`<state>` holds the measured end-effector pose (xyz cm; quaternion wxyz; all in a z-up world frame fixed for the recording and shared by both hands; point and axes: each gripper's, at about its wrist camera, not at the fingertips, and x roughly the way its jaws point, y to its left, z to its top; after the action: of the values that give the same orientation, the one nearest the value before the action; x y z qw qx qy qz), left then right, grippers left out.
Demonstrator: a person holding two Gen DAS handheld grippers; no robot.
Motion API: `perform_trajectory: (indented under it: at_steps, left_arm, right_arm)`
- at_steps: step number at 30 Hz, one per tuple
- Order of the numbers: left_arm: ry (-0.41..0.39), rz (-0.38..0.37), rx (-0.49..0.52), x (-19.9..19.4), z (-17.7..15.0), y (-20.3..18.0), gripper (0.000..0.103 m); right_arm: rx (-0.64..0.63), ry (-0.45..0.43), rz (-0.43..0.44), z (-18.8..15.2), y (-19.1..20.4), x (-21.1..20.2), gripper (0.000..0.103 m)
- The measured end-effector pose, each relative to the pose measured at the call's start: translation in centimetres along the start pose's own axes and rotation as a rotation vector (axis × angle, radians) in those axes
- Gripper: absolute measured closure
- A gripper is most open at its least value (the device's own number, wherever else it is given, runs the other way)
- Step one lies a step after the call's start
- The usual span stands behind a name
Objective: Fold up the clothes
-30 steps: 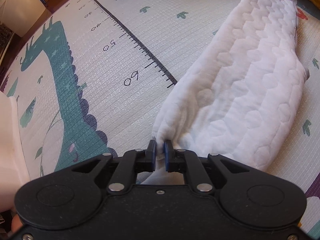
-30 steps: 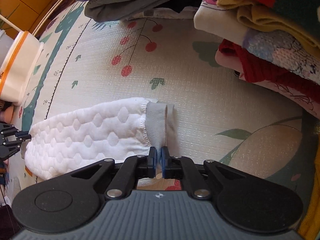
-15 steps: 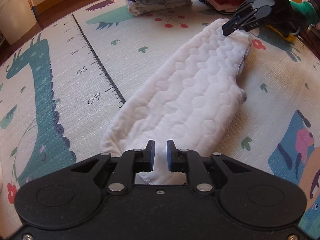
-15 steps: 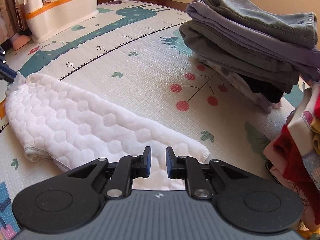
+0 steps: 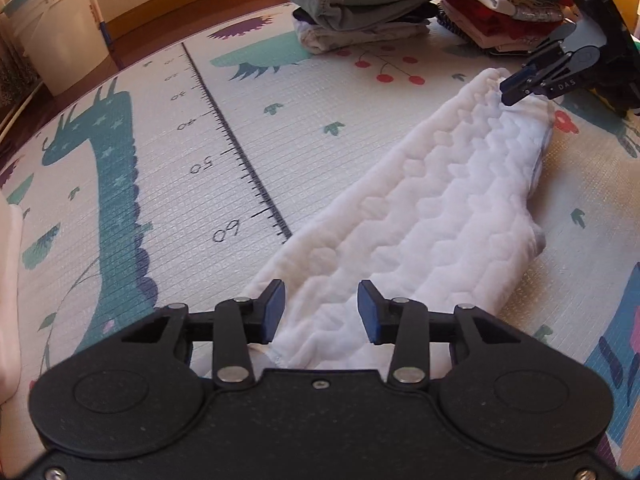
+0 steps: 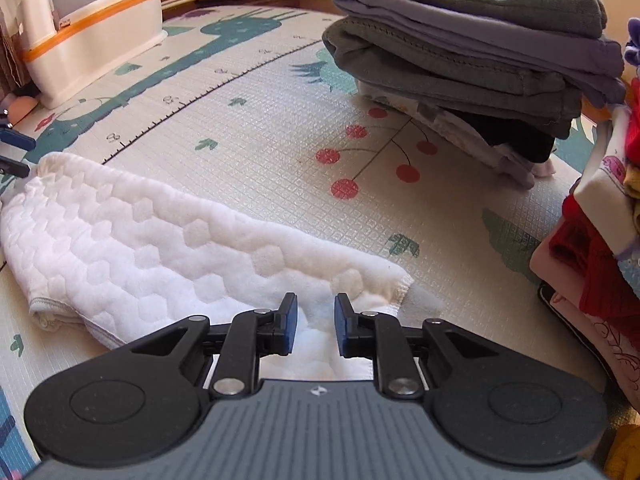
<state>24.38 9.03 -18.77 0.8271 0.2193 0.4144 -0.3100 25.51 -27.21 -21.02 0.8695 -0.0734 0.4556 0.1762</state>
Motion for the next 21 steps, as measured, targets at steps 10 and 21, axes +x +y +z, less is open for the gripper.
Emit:
perform_trajectory:
  at_steps: [10, 21]
  left_arm:
    - [0.047, 0.027, -0.290, 2.4, 2.1, 4.2, 0.069]
    - [0.032, -0.185, -0.171, 1.6, 1.7, -2.8, 0.068]
  right_arm:
    - [0.121, 0.006, 0.039, -0.7, -1.5, -0.7, 0.079]
    - [0.635, -0.069, 0.081, -5.1, -9.2, -3.2, 0.055]
